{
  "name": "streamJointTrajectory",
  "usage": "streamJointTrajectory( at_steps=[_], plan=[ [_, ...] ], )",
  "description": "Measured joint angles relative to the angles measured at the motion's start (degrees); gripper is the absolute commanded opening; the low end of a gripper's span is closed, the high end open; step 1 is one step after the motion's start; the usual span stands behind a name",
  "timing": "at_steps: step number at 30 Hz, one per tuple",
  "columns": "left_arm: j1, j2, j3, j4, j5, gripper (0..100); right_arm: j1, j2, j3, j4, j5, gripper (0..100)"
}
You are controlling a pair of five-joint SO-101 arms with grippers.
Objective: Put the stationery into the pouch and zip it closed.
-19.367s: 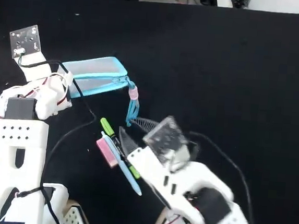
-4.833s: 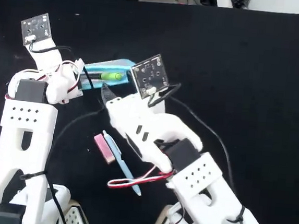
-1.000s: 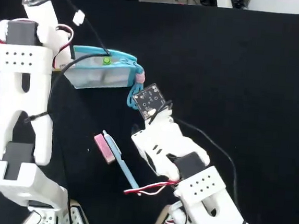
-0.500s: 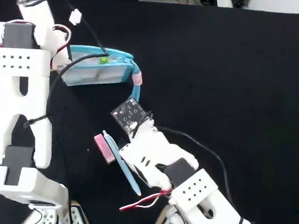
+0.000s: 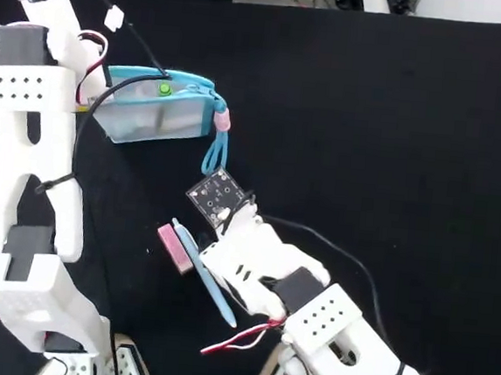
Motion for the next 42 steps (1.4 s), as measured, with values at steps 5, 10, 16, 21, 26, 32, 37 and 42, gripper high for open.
streamJointTrajectory(
  at_steps=[5, 10, 16, 21, 26, 32, 37, 42],
  plan=[
    [-0.18, -4.84, 2.37, 0.0, 0.0, 3, -2.02, 8.88, -6.51, 4.31, -0.44, 25.5],
    [-0.18, -11.78, 8.35, -0.26, 0.09, 3, -6.68, 20.13, -13.19, 6.24, -3.25, 25.5],
    [-0.18, -18.29, 16.88, -3.52, 0.09, 3, -7.12, 31.74, -17.85, 2.11, -7.03, 25.4],
    [-0.18, -23.65, 28.04, -11.16, 0.09, 3, -7.12, 38.95, -19.6, -1.41, -7.91, 25.4],
    [-0.18, -29.01, 37.19, -16.7, 0.09, 3, -7.12, 41.32, -22.33, -0.79, -8.0, 25.4],
    [-1.93, -32.7, 39.91, -17.41, 0.18, 3, -10.64, 41.41, -25.85, 3.52, -8.0, 25.4],
    [-2.46, -32.79, 40.09, -17.67, 0.18, 3, -14.68, 43.52, -25.85, 2.99, -7.91, 25.4],
    [-2.46, -32.79, 40.18, -17.67, 0.18, 3, -14.77, 50.37, -26.37, -0.97, -7.91, 18.8]
  ],
)
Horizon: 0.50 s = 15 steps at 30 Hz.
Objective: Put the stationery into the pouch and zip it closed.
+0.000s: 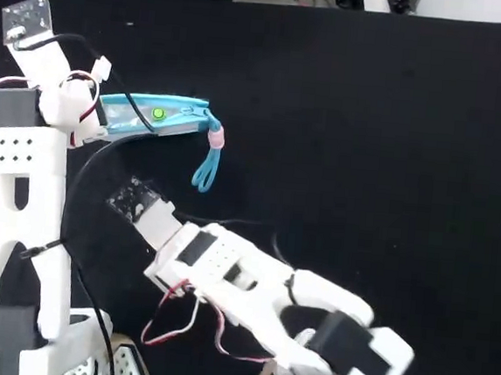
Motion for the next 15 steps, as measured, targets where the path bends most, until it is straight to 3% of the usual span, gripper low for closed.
streamJointTrajectory(
  at_steps=[4, 9, 15],
  plan=[
    [-0.18, -0.35, 0.26, 0.0, 0.0, 3, 0.44, 2.2, -3.87, 2.55, 0.0, 0.6],
    [-0.18, -0.35, 0.26, 0.0, 0.0, 3, 5.45, -1.05, -4.4, 6.24, 0.0, 1.1],
    [-0.18, -0.35, 0.26, 0.0, 0.0, 3, 17.23, -13.45, -3.16, 14.86, 2.9, 1.1]
  ],
)
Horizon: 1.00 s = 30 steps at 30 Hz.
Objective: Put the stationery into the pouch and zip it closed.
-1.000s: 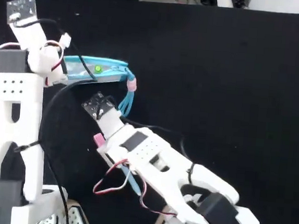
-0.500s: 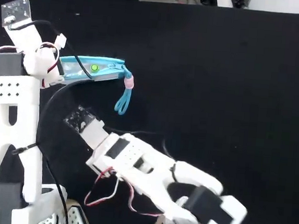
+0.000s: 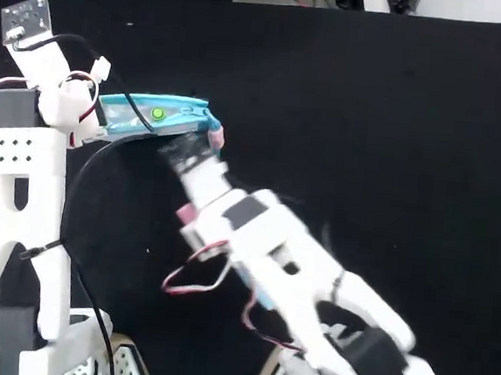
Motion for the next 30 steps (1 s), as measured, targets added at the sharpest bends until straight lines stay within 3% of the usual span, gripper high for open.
streamJointTrajectory(
  at_steps=[6, 11, 15, 19, 27, 30],
  plan=[
    [0.0, 0.0, 0.0, 0.0, 0.0, 3, 10.55, -2.99, 0.35, 2.9, 5.89, 1.1],
    [-0.18, 0.0, 0.0, 0.0, 0.0, 3, 20.57, 5.89, -0.62, -0.26, 7.3, 6.0],
    [-0.18, 0.0, 0.0, 0.0, 0.0, 3, 21.01, 16.44, -7.65, 4.66, 7.38, 14.4],
    [-0.18, 0.0, 0.0, 0.0, 0.0, 3, 21.1, 23.74, -15.56, 12.31, 7.38, 13.4],
    [-0.18, 0.0, 0.0, 0.0, 0.0, 3, 24.26, 19.43, -17.67, 15.65, 7.38, 14.1],
    [-0.18, 0.0, 0.0, 0.0, 0.0, 3, 24.62, 18.11, -17.14, 15.82, 7.38, 20.6]
  ],
)
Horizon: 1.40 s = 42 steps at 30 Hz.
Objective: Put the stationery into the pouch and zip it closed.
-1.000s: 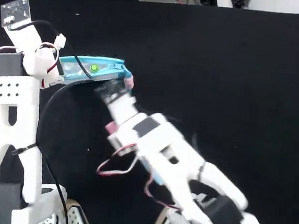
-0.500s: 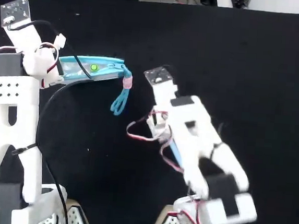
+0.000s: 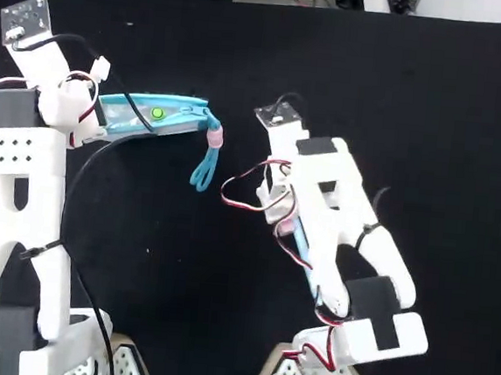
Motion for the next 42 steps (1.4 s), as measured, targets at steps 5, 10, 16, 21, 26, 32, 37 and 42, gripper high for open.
streamJointTrajectory(
  at_steps=[5, 10, 16, 21, 26, 32, 37, 42],
  plan=[
    [0.0, 0.0, 0.0, 0.0, 0.0, 3, 0.18, -0.7, 0.0, 0.0, 0.0, 31.2],
    [0.0, 0.0, 0.0, 0.0, 0.0, 3, 0.18, -0.7, 0.18, 0.0, 0.0, 25.5],
    [0.0, 0.0, 0.0, 0.0, 0.0, 3, -4.66, -0.7, 3.96, -3.96, -0.88, 21.6],
    [0.0, 0.0, 0.0, 0.0, 0.0, 3, -7.3, -0.7, 4.84, -6.07, -1.23, 21.6],
    [0.0, 0.0, 0.0, 0.0, 0.0, 3, -10.2, -0.79, 5.71, -8.09, -6.24, 21.5],
    [0.0, 0.0, 0.0, 0.0, 0.0, 3, -10.11, -1.05, 7.65, -13.27, -10.55, 21.5],
    [0.0, 0.0, 0.0, 0.0, 0.0, 3, -10.37, -1.23, 7.56, -12.31, -10.55, 21.5],
    [0.0, 0.0, 0.0, -0.09, 0.0, 3, -11.25, -1.23, 7.56, -12.22, -10.55, 21.5]
  ],
)
